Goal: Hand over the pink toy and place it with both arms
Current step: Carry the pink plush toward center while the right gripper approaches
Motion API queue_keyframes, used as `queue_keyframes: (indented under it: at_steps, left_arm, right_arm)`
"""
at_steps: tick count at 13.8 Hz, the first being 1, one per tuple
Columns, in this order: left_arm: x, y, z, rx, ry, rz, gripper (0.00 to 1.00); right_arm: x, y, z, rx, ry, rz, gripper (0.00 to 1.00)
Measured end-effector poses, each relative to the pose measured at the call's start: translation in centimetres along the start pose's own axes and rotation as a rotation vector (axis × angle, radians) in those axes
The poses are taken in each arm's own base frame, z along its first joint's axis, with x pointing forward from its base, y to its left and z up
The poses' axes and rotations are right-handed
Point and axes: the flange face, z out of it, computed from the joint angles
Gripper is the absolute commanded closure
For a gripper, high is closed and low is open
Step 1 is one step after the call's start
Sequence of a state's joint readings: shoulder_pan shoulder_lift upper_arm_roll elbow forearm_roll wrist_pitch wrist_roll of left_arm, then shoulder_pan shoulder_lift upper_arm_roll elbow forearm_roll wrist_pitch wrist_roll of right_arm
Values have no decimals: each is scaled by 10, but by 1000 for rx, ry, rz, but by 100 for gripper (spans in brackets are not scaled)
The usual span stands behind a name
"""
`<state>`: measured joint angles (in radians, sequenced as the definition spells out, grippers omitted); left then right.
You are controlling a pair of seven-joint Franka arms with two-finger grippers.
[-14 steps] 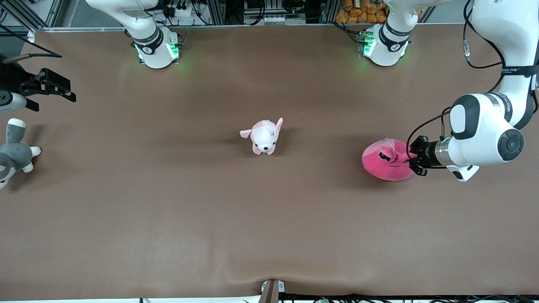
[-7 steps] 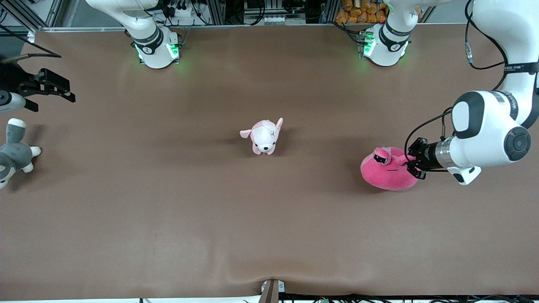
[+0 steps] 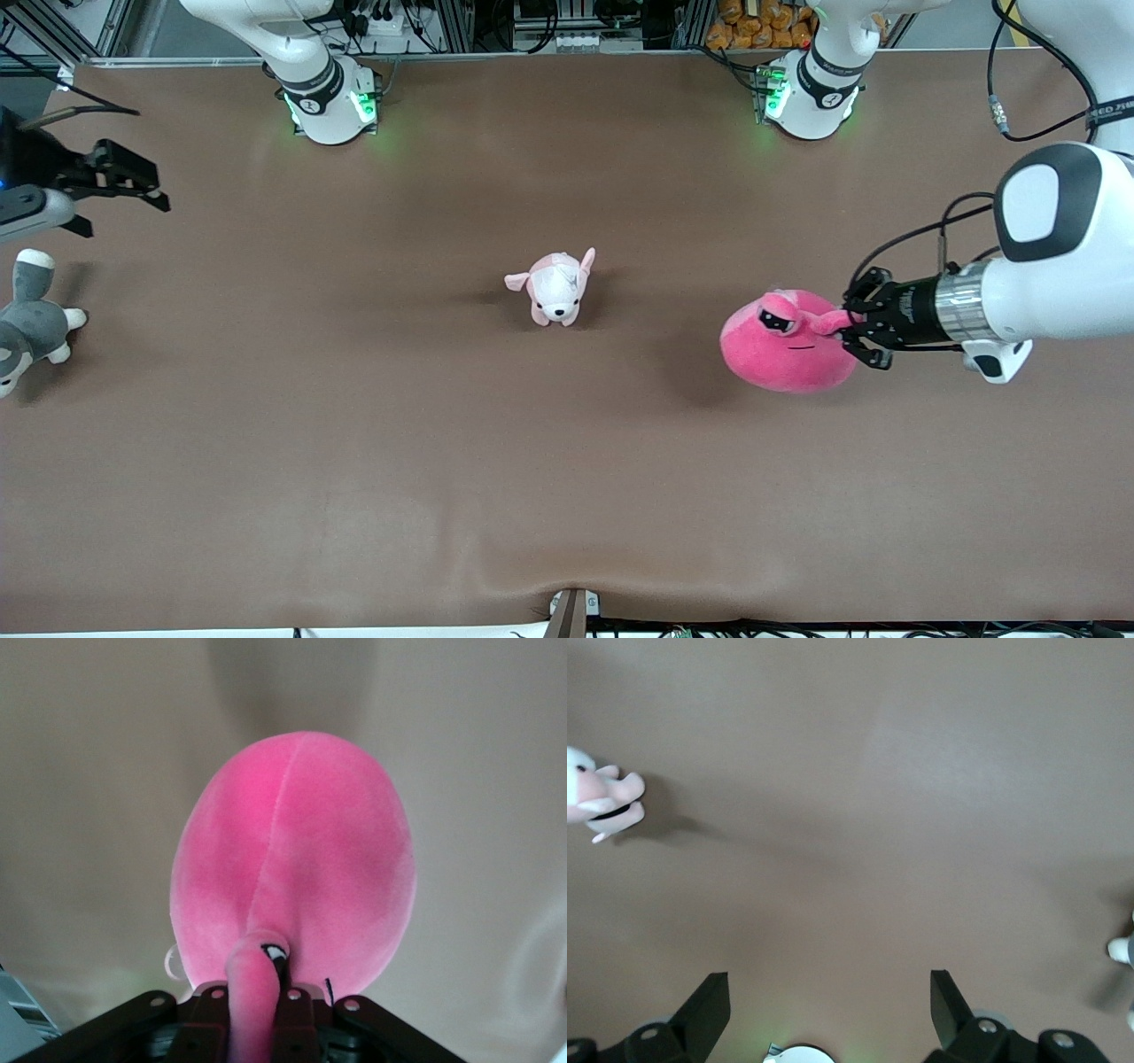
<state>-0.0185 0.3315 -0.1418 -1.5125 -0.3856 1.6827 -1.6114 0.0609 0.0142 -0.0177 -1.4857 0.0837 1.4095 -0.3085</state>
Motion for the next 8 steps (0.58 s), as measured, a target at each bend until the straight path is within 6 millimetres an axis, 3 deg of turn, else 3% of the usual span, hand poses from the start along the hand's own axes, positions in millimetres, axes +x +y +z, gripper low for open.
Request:
queue_keyframes:
  at_steps: [3,8]
  left_arm:
    - [-57,-9,-1,-4,-18,-42,100]
    - [-161,-44,-11,-10,-63,-99,100]
  right_arm:
    - [14,-31,7,166,34,-58,0]
    - [48,-52,34,397,70,-93,0]
